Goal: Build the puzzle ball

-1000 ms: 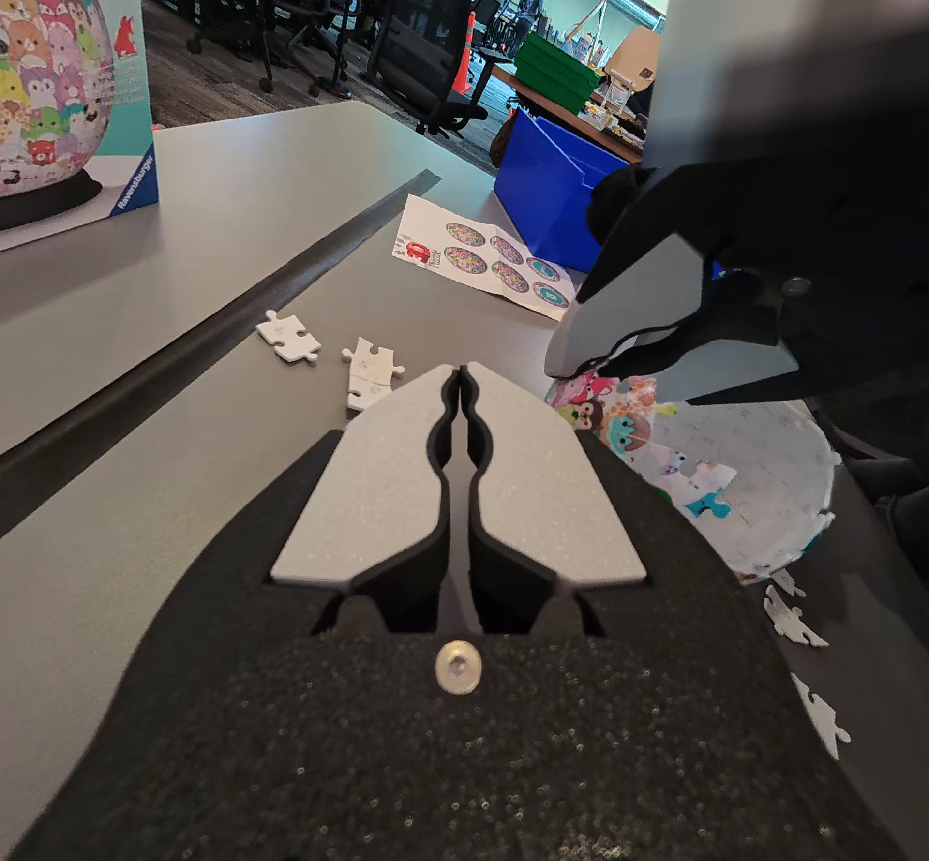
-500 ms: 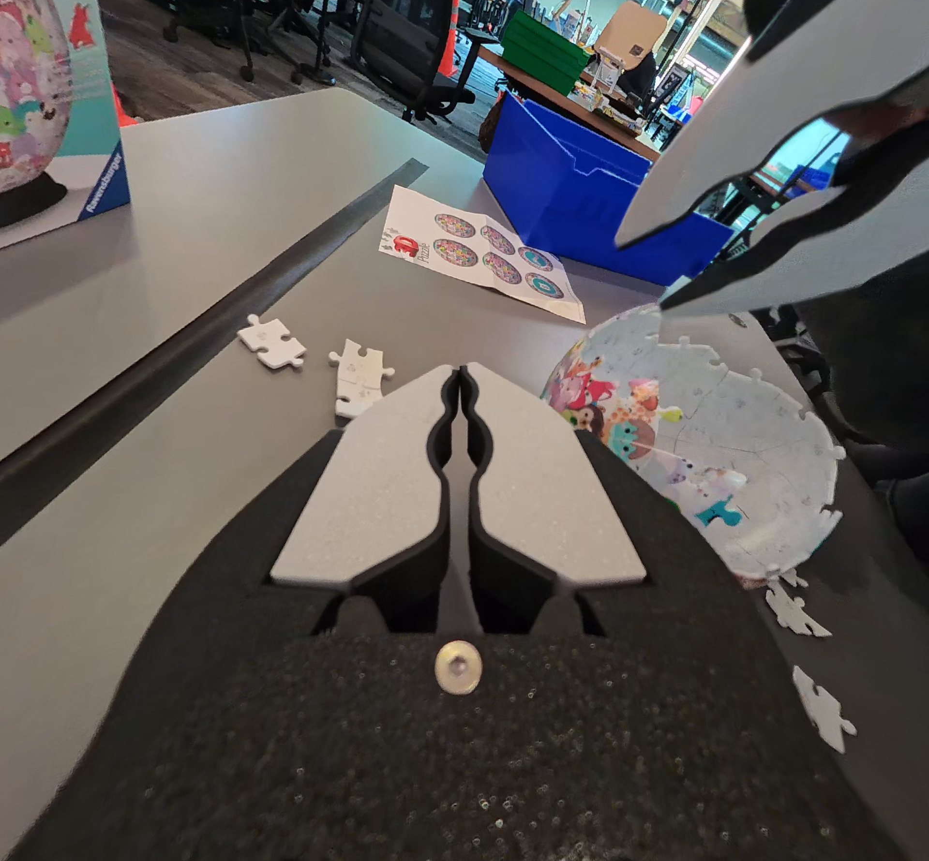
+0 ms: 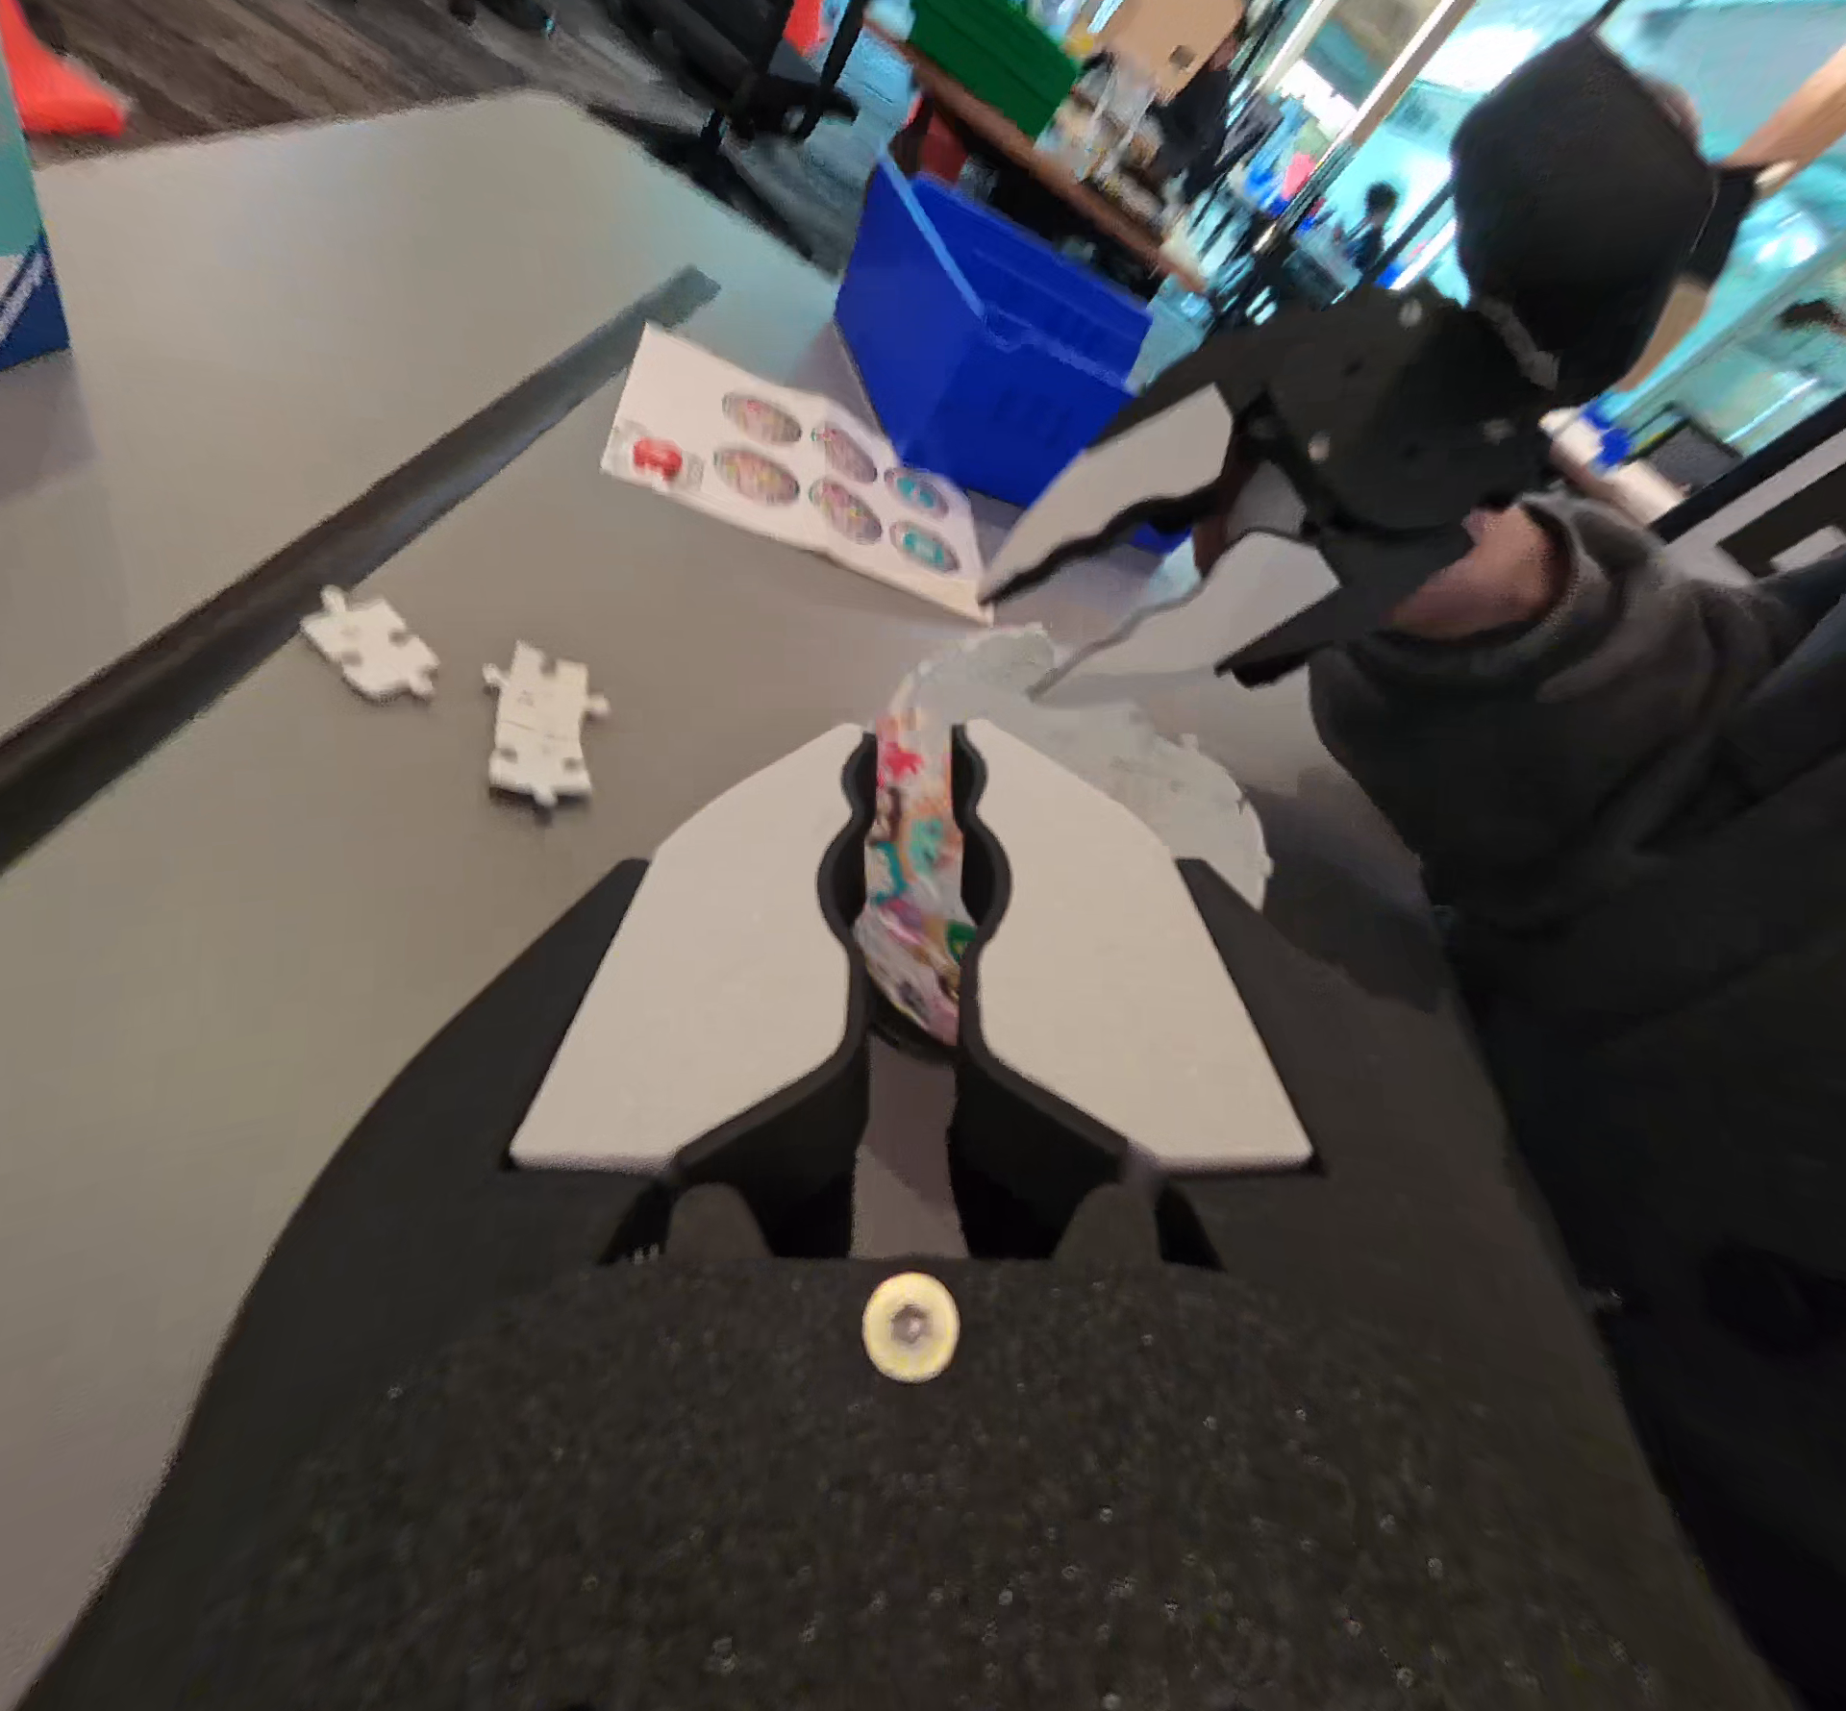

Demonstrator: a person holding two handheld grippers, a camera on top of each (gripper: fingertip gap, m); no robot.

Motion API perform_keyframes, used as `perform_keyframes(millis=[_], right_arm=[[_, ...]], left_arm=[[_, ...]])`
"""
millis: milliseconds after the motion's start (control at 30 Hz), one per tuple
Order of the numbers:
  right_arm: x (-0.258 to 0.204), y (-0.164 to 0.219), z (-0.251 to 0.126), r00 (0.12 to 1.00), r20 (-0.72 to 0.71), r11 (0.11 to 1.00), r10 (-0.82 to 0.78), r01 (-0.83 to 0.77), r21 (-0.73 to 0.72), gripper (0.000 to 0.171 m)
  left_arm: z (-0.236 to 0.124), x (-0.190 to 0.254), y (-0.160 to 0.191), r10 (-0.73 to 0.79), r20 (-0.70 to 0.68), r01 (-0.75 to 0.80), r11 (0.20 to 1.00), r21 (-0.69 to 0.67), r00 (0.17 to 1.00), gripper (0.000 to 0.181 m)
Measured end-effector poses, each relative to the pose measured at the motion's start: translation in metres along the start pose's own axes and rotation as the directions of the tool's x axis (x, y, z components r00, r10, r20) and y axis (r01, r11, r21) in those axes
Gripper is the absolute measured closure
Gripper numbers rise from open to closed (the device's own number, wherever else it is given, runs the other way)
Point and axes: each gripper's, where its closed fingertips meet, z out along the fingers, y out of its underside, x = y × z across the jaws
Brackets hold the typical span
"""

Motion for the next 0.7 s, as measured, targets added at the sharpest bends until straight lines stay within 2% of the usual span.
perform_keyframes(millis=[100,200,333,500,700], right_arm=[[0.003,-0.001,0.004,1.0,-0.026,1.0,-0.014,0.014,-0.003,0.144],[0.001,-0.002,0.006,1.0,-0.018,1.0,0.004,-0.004,0.02,0.152],[0.001,-0.003,0.008,0.999,-0.047,0.999,-0.003,0.005,0.048,0.163],[0.004,-0.005,0.005,0.993,-0.12,0.996,-0.016,0.026,0.083,0.165],[0.005,-0.01,0.0,0.968,-0.242,0.978,-0.061,0.106,0.179,0.166]], left_arm=[[0.0,0.014,0.028,-0.016,0.124,0.036,0.986,-0.163,0.992,0.149],[0.006,0.021,0.049,-0.016,0.218,0.077,0.96,-0.271,0.976,0.149],[0.015,0.022,0.052,-0.069,0.285,0.145,0.956,-0.257,0.956,0.149],[0.016,0.022,0.051,-0.119,0.316,0.204,0.946,-0.252,0.941,0.15],[0.016,0.03,0.051,-0.068,0.37,0.161,0.96,-0.228,0.927,0.149]])
